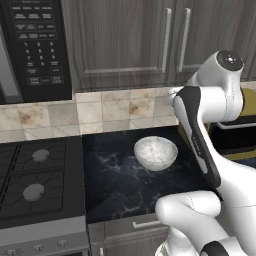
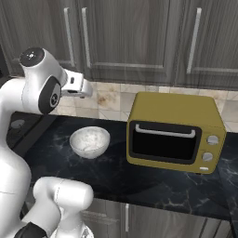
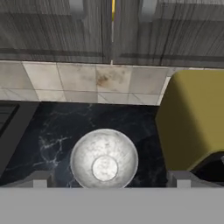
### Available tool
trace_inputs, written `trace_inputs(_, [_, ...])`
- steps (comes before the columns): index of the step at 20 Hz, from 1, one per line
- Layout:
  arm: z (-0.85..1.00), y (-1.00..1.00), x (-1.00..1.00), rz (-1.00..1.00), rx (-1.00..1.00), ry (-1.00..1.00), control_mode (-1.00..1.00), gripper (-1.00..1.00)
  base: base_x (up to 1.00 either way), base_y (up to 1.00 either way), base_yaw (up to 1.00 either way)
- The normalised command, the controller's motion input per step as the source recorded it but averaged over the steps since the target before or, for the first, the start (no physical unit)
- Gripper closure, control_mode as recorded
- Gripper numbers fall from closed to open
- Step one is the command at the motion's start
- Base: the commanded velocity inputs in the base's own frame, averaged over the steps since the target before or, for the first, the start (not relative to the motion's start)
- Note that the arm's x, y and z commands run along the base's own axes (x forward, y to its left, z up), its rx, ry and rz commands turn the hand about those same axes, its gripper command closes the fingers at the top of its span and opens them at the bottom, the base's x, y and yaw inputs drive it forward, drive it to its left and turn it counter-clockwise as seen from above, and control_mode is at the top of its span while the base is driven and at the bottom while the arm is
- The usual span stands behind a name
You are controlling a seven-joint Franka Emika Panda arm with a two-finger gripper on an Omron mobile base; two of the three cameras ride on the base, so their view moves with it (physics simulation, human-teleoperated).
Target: Open the cabinet. Pick the banana and kiwi from the cabinet and place them into the bowl. Then close the cabinet.
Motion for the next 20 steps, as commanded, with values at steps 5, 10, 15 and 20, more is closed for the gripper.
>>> trace_inputs(5, [0.32, 0.0, 0.0, 0.0, 0.0, -0.21, -1.0, -1.0, 0.0, 0.0, 0.0])
trace_inputs(10, [0.36, -0.06, 0.0, 0.0, 0.0, -0.1, -1.0, -1.0, 0.0, 0.0, 0.0])
trace_inputs(15, [0.39, -0.19, 0.0, 0.0, 0.01, -0.08, -1.0, -1.0, 0.0, 0.0, 0.0])
trace_inputs(20, [0.44, -0.16, 0.0, 0.0, 0.05, -0.02, -1.0, -1.0, 0.0, 0.0, 0.0])
